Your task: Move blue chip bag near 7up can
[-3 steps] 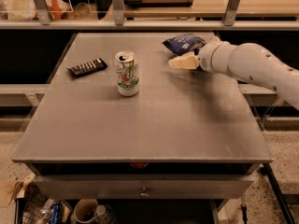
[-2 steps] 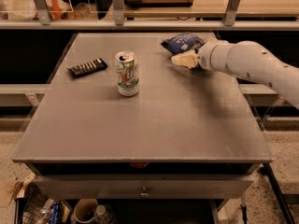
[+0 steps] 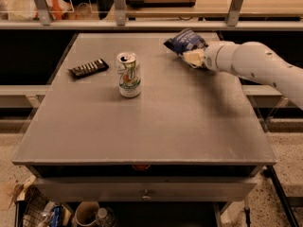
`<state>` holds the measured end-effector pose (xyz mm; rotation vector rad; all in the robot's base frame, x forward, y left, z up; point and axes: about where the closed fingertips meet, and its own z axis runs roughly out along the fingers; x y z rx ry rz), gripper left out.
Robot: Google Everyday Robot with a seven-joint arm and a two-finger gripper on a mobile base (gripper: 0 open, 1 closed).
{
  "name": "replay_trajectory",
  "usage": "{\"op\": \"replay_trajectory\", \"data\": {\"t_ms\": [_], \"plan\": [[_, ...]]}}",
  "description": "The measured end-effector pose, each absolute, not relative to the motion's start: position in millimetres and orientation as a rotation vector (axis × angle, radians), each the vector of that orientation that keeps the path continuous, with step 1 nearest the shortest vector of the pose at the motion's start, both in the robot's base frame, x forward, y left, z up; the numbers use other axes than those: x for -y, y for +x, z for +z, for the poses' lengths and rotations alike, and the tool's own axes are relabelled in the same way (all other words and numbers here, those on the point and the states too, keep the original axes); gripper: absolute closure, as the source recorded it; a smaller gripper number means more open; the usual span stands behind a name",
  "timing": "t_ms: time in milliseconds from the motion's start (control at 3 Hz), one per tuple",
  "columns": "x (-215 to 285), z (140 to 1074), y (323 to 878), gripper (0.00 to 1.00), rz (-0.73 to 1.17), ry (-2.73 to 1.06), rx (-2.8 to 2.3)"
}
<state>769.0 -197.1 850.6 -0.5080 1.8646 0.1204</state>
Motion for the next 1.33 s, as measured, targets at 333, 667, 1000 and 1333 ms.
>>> {"op": "replay_trajectory", "data": {"t_ms": [333,667,1000,1333], "plan": [[203.5,863.7,760.4,0.87,0.141,-0.496,-1.843],[187.4,882.9,724.2,1.00,0.222,-0.485,-1.837],[157.8,890.8,678.7,1.00,0.311,-0.498,-1.873],[124.7,887.6,636.3,1.00,0.406,-0.524,-1.921]]}}
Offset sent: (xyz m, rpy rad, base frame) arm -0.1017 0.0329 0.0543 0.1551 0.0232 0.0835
